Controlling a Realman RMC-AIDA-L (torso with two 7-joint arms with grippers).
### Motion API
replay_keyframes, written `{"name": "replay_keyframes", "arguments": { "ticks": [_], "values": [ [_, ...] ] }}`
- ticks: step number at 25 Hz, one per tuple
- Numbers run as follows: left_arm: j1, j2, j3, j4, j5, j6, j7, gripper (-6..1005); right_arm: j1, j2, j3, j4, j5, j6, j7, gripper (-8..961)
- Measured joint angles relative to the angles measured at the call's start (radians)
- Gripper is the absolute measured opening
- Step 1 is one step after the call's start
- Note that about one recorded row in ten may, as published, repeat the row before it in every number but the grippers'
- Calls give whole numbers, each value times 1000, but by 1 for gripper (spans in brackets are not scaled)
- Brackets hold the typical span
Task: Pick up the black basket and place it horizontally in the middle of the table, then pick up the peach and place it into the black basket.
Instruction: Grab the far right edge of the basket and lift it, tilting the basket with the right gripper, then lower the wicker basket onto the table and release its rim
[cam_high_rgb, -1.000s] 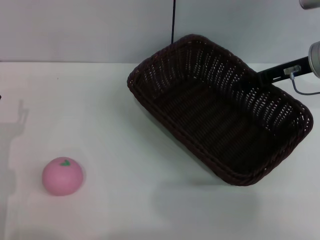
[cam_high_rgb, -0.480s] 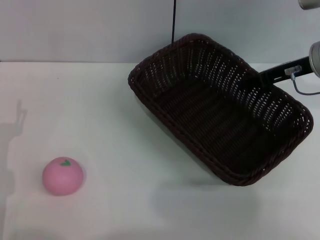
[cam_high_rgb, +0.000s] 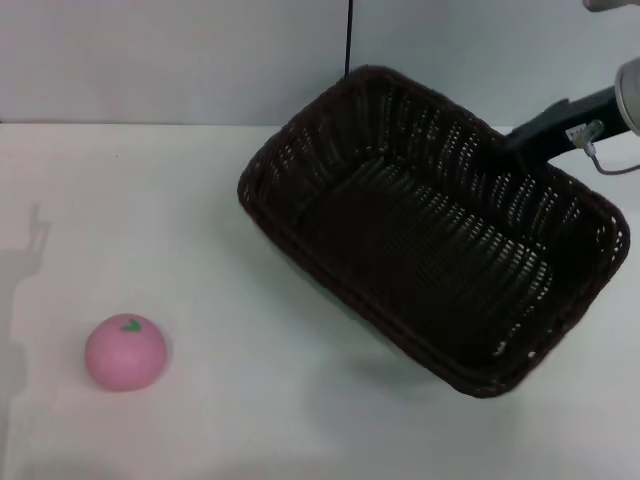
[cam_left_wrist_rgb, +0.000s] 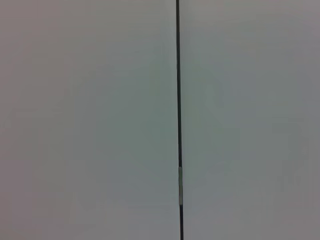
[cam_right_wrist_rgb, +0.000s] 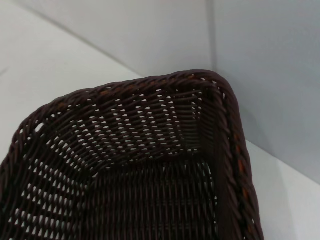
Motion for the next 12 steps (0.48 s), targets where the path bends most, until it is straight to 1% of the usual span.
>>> {"name": "replay_keyframes", "arguments": {
  "ticks": [1, 5, 6, 8, 10, 11, 12],
  "values": [
    [5, 0, 1, 0, -2, 0, 0, 833, -3, 2, -37, -38, 1, -9, -30, 182],
    [19, 0, 1, -1, -2, 3, 0, 833, -1, 2, -64, -64, 6, -25, -105, 161],
    [29, 0, 2, -1, -2, 7, 0, 833, 7, 0, -71, -67, 19, -45, -174, 156],
    [35, 0, 2, -1, -1, 9, 0, 833, 11, 0, -73, -67, 27, -55, -205, 156],
    [53, -1, 2, -1, 0, 21, 0, 833, 21, -1, -73, -63, 45, -72, -288, 156],
    [57, -1, 3, -1, 0, 27, 0, 833, 27, -2, -74, -55, 64, -84, -366, 156],
    [63, -2, 3, -1, 0, 32, 0, 833, 27, -2, -74, -55, 64, -84, -366, 156]
  ]
}}
